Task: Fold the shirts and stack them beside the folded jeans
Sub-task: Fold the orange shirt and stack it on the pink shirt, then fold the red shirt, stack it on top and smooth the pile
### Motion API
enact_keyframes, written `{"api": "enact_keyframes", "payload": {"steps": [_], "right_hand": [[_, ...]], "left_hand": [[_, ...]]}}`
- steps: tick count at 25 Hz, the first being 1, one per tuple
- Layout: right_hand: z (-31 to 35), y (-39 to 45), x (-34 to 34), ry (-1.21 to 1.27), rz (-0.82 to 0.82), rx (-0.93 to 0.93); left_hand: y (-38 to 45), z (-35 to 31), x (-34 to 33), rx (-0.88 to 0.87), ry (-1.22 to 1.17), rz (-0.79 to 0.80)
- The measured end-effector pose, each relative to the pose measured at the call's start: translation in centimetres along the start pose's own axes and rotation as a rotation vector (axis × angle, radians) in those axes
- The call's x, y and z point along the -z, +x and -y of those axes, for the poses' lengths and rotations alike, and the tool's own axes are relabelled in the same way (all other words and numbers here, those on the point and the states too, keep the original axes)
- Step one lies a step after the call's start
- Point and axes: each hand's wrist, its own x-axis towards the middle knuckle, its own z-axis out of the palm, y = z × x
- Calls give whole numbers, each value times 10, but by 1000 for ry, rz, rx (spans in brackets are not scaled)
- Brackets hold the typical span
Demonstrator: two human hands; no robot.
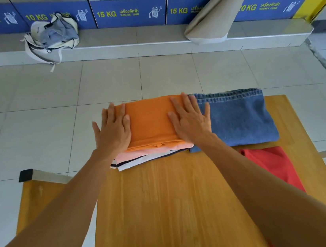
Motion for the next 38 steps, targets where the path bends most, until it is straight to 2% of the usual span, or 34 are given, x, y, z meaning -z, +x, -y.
{"api": "enact_keyframes", "payload": {"steps": [2,5,8,10,14,17,21,23,28,30,32,35,36,38], "right_hand": [[-20,-12,9,39,15,-119],[-38,-43,21,165,-89,-200],[-33,-80,27,265,-177,-189],[-28,-104,29,308,-180,-169],[-51,-158,23,354,-185,-221],[-102,-197,15,354,-196,-380],[-176,-230,-1,312,-18,-698],[-187,-248,-15,296,48,-736],[-149,-286,-45,303,-48,-702],[-128,-307,-55,328,-54,-638],[-108,-333,-66,299,-21,-482],[-88,-364,-76,169,48,-193],[-82,-368,-76,128,43,-133],[-62,-373,-75,64,-1,-85]], "left_hand": [[-3,-4,9,17,64,33],[-26,-27,17,5,80,-44],[-77,-75,10,-120,-56,-138],[-113,-105,-1,-204,-151,-136],[-168,-143,-27,-268,-311,-8],[-195,-155,-44,-295,-315,92],[-221,-169,-60,-278,-304,230],[-233,-180,-66,-279,-315,291],[-258,-197,-80,-182,-417,419],[-270,-196,-84,-100,-470,333],[-277,-189,-83,-37,-461,155],[-282,-166,-81,-145,-200,-73],[-285,-159,-82,-205,-137,-82],[-299,-146,-90,-330,-68,21]]}}
